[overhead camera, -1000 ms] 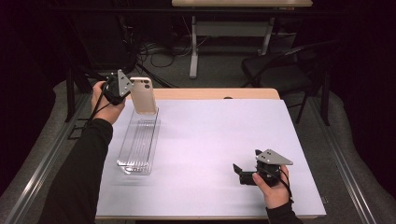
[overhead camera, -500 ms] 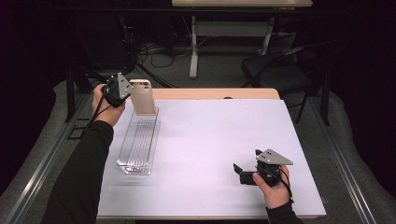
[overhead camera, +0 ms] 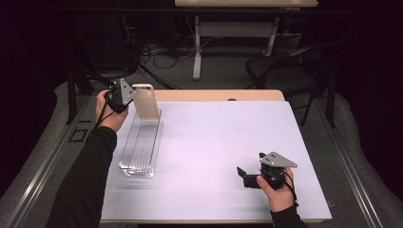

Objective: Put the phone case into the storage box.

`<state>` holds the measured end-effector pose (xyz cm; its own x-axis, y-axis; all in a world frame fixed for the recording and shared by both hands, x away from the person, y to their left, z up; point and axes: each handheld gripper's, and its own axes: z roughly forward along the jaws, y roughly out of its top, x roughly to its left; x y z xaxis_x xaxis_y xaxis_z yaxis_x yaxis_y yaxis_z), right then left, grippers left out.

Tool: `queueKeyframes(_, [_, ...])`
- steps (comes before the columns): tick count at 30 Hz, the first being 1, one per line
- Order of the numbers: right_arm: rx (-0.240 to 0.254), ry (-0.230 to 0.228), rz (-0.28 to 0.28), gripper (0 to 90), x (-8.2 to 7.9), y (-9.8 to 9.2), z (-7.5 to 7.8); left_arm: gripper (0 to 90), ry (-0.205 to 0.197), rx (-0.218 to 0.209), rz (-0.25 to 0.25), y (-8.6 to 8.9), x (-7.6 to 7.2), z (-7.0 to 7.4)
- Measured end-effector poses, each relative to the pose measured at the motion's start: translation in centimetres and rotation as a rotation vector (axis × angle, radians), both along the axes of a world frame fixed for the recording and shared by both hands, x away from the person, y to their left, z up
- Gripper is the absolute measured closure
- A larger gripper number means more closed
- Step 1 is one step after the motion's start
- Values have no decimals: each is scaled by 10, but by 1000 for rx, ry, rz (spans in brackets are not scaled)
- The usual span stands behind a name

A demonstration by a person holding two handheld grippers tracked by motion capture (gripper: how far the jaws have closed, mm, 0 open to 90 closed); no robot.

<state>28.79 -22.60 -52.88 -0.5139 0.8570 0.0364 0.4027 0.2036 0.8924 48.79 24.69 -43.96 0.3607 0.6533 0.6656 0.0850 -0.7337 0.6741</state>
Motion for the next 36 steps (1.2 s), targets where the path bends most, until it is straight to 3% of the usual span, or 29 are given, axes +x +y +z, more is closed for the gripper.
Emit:
queueKeyframes(19, [5,12,-1,13,0,-1,-2,798,-2,24,-11,-11,4,-20])
queueKeyframes(36, [-1,18,8,14,1,1,-4,797,-15,4,5,-6,1,-27])
